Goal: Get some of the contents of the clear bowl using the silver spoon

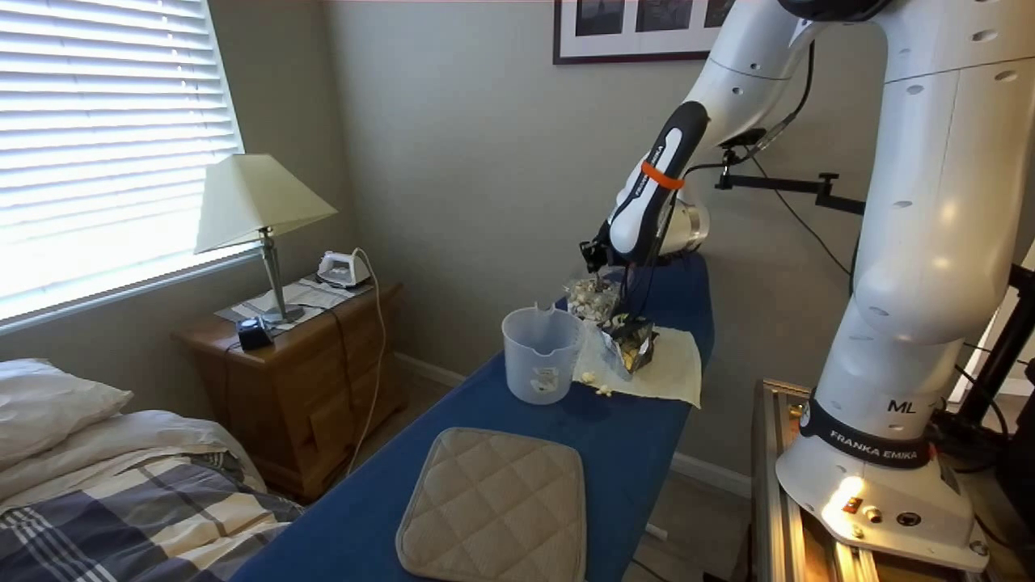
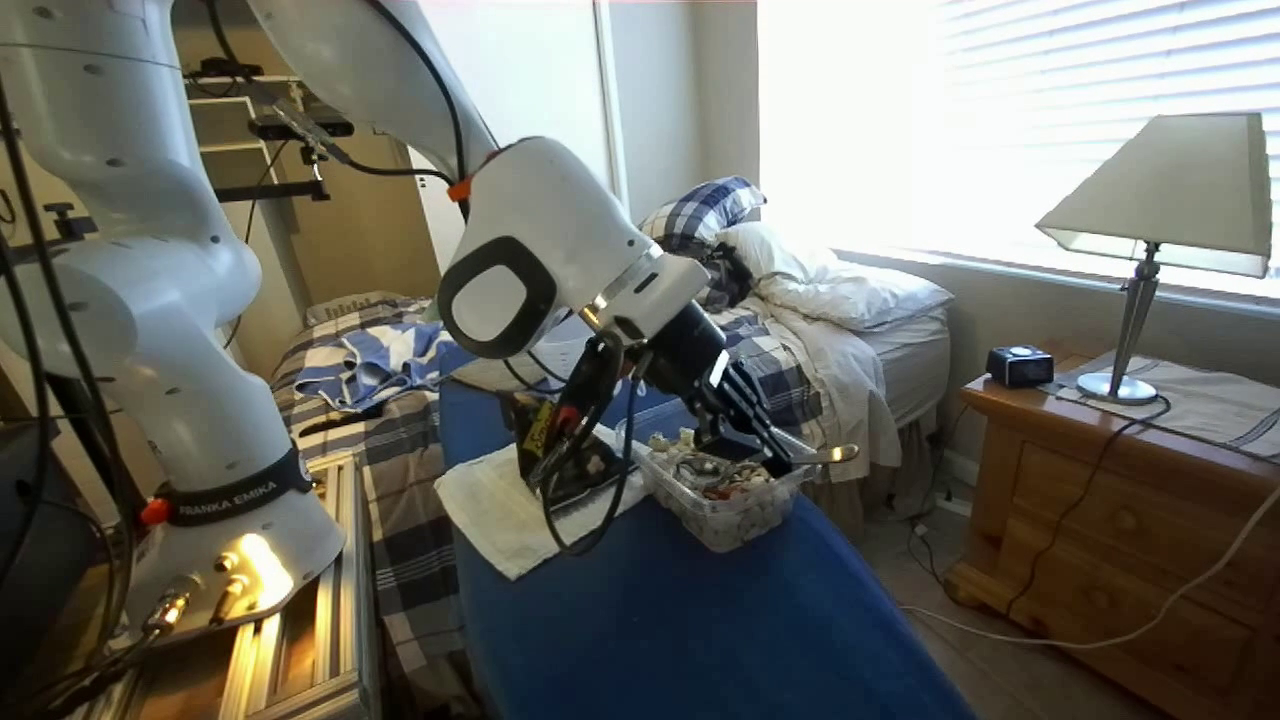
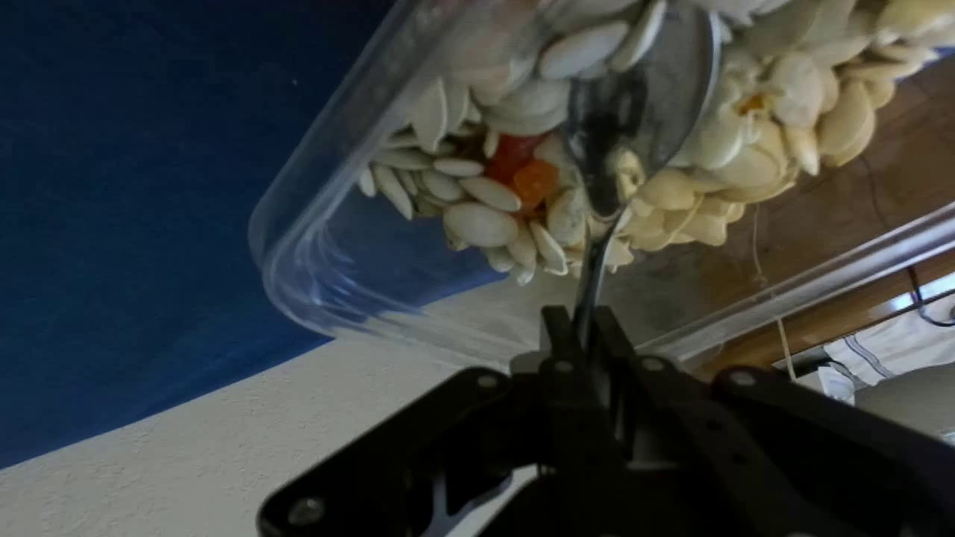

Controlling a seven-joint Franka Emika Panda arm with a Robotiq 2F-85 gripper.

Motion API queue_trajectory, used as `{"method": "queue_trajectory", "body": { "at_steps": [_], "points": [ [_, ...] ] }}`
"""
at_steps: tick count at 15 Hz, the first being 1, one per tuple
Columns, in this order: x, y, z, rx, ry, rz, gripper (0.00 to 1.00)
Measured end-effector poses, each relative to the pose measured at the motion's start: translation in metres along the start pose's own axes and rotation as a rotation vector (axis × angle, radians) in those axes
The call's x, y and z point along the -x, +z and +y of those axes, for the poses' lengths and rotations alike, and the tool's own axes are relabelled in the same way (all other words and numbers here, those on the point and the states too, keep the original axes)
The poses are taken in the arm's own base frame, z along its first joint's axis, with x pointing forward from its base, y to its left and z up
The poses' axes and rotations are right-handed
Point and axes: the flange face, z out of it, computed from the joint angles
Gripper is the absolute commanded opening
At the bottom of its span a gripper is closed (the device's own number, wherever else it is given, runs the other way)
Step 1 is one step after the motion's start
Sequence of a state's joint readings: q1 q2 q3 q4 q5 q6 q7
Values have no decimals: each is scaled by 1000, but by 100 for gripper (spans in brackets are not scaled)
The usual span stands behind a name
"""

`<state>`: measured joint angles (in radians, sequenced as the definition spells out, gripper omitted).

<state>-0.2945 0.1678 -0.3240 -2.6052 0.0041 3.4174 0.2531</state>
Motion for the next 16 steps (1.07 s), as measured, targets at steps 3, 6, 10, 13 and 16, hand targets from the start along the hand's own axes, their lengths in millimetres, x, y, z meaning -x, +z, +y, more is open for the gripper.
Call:
{"method": "queue_trajectory", "body": {
  "at_steps": [3, 6, 10, 13, 16],
  "points": [
    [-6, 2, 0, 14, 18, -17, 2],
    [-10, 3, 0, 32, 35, -36, 2],
    [-20, 8, -4, 70, 32, -85, 2],
    [-31, 12, -12, 109, 27, -142, 2],
    [-37, 11, -29, 150, 24, -201, 2]
  ]
}}
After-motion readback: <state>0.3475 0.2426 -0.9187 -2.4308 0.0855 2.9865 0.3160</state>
